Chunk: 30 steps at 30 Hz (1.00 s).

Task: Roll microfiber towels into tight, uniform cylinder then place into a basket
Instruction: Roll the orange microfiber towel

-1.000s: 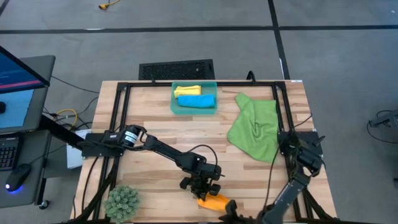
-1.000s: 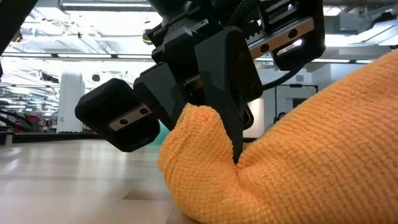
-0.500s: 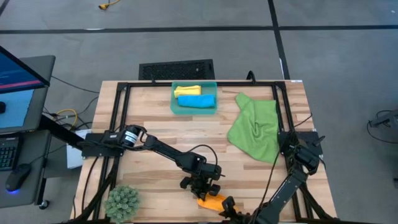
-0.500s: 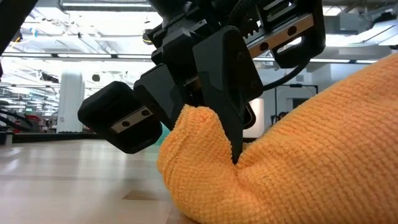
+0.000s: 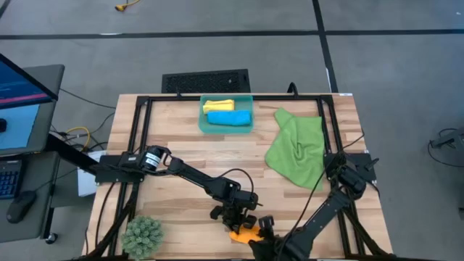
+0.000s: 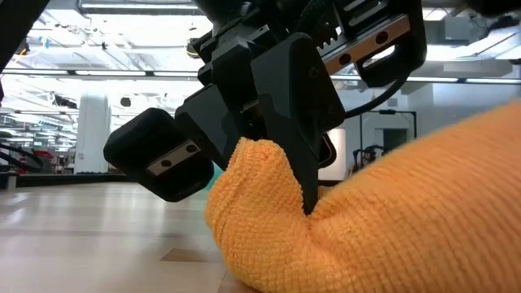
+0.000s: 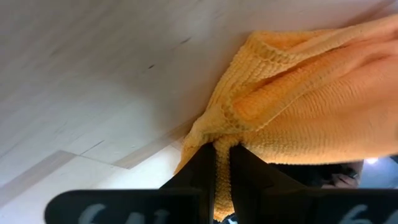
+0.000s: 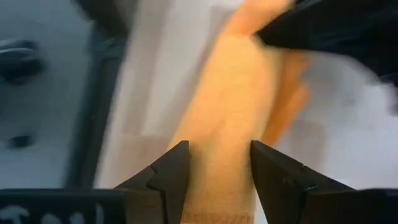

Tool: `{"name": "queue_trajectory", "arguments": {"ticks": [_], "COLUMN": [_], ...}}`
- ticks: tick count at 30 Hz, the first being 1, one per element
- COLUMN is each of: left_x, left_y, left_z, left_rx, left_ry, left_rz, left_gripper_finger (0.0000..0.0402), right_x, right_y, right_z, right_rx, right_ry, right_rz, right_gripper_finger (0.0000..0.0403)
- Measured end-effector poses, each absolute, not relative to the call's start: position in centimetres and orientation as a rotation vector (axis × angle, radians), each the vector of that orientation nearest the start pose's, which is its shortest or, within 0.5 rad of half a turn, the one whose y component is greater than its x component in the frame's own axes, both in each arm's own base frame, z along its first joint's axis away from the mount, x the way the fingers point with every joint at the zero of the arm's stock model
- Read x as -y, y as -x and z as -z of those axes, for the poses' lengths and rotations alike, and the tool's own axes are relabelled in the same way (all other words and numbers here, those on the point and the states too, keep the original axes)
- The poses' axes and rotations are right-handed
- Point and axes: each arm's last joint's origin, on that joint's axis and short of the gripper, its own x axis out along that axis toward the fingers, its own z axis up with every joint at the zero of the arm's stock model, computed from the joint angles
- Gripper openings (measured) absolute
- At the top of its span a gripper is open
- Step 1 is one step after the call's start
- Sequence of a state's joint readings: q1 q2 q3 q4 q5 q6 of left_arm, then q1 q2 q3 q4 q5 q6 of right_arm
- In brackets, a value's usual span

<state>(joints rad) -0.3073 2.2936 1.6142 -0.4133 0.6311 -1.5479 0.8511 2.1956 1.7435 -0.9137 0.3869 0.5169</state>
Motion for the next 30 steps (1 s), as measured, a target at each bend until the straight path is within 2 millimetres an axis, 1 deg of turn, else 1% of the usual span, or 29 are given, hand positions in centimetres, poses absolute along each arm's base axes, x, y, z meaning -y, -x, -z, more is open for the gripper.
{"name": "queue_trajectory", "arguments": {"ticks": [2,5,7,10,13,19,24,30], "left_x": [15.7,15.7,15.7,15.7,15.7,15.7,15.7,15.7], "left_y": [-43.8,-43.8,-43.8,-43.8,-43.8,-43.8,-43.8,-43.8], "left_z": [-11.3,-11.3,-11.3,-11.3,-11.3,-11.3,-11.3,-11.3], "left_rx": [-1.548,-1.547,-1.546,-1.545,-1.555,-1.558,-1.556,-1.527], "left_ry": [1.436,1.427,1.424,1.425,1.430,1.419,1.414,1.352], "left_rz": [-0.194,-0.185,-0.182,-0.179,-0.171,-0.155,-0.149,-0.115], "left_gripper_finger": [0.0018,0.0018,0.0018,0.0022,0.0029,0.0039,0.0041,0.0042], "right_x": [-32.4,-32.3,-32.6,-32.7,-32.8,-33.1,-33.1,-33.4], "right_y": [-29.9,-29.6,-29.3,-28.8,-28.8,-28.7,-28.7,-28.7], "right_z": [-16.8,-16.1,-15.8,-14.6,-13.9,-13.6,-13.6,-11.9], "right_rx": [-1.185,-1.203,-1.194,-1.175,-1.147,-1.106,-1.107,-1.137], "right_ry": [0.296,0.258,0.233,0.208,0.155,0.115,0.081,0.084], "right_rz": [-0.124,-0.100,-0.090,-0.089,-0.082,-0.072,-0.051,-0.036], "right_gripper_finger": [0.0189,0.0184,0.0178,0.0167,0.0153,0.0121,0.0105,0.0095]}}
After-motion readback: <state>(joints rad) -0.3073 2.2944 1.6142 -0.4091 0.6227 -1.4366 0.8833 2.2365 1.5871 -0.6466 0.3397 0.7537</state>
